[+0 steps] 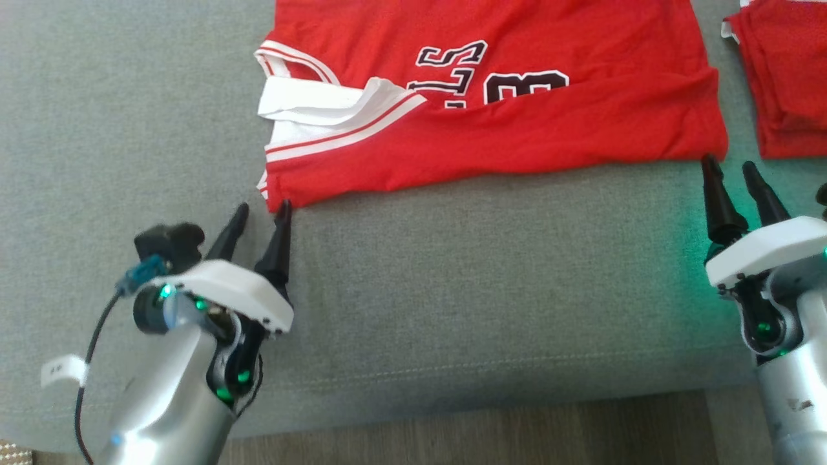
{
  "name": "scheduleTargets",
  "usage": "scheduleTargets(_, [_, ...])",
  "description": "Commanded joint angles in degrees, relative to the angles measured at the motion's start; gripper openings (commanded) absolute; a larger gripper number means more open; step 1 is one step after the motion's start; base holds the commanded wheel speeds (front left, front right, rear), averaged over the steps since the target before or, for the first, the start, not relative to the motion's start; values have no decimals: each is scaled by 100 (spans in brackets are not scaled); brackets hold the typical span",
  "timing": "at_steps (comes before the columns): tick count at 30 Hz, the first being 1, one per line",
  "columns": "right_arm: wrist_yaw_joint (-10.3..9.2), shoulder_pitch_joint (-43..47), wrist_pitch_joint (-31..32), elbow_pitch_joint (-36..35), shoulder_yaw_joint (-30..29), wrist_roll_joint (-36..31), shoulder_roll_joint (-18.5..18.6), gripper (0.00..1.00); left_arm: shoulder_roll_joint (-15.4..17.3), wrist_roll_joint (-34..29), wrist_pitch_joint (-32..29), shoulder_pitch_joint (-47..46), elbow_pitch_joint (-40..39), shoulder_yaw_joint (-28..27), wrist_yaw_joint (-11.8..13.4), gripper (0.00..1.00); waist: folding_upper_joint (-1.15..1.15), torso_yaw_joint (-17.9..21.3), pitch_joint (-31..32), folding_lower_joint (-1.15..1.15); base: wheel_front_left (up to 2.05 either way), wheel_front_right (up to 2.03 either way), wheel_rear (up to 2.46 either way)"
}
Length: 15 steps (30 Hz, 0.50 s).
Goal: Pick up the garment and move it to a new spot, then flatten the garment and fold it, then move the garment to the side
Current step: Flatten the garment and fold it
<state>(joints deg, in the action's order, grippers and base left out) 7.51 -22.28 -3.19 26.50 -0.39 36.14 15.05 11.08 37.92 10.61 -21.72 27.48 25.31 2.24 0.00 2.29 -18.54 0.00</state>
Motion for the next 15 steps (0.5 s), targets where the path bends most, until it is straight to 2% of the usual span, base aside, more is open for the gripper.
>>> scheduleTargets(1, [-2, -31, 8, -186, 45, -51, 32, 100, 87, -12, 36, -239, -106, -188, 33, 100, 0, 14, -29, 0, 0, 0, 0])
scheduleTargets(6, [-2, -113, 128, -221, -26, -139, -81, 100, 5, 14, -80, -484, 296, -165, 61, 100, 0, 89, -104, 0, 0, 0, 0])
scheduleTargets(7, [-2, -159, 188, -168, -102, -193, -96, 100, -4, 40, -170, -527, 428, -139, 39, 60, 0, 117, -110, 0, 0, 0, 0])
scheduleTargets(8, [-2, -188, 228, -129, -135, -214, -112, 100, -8, 68, -211, -537, 485, -138, 25, 44, 0, 129, -110, 0, 0, 0, 0])
scheduleTargets(9, [-2, -223, 271, -71, -183, -221, -140, 100, -5, 81, -211, -552, 519, -143, 11, 35, 0, 141, -107, 0, 0, 0, 0])
scheduleTargets(10, [-2, -269, 313, -8, -219, -223, -173, 100, 1, 89, -196, -563, 545, -146, -6, 9, 0, 151, -103, 0, 0, 0, 0])
scheduleTargets(11, [-2, -325, 354, 67, -253, -205, -210, 100, 10, 99, -183, -569, 570, -149, -26, 0, 0, 159, -100, 0, 0, 0, 0])
scheduleTargets(15, [-2, -590, 420, 451, -360, -233, -287, 100, 52, 107, -131, -609, 624, -149, -82, 0, 0, 134, -88, 0, 0, 0, 0])
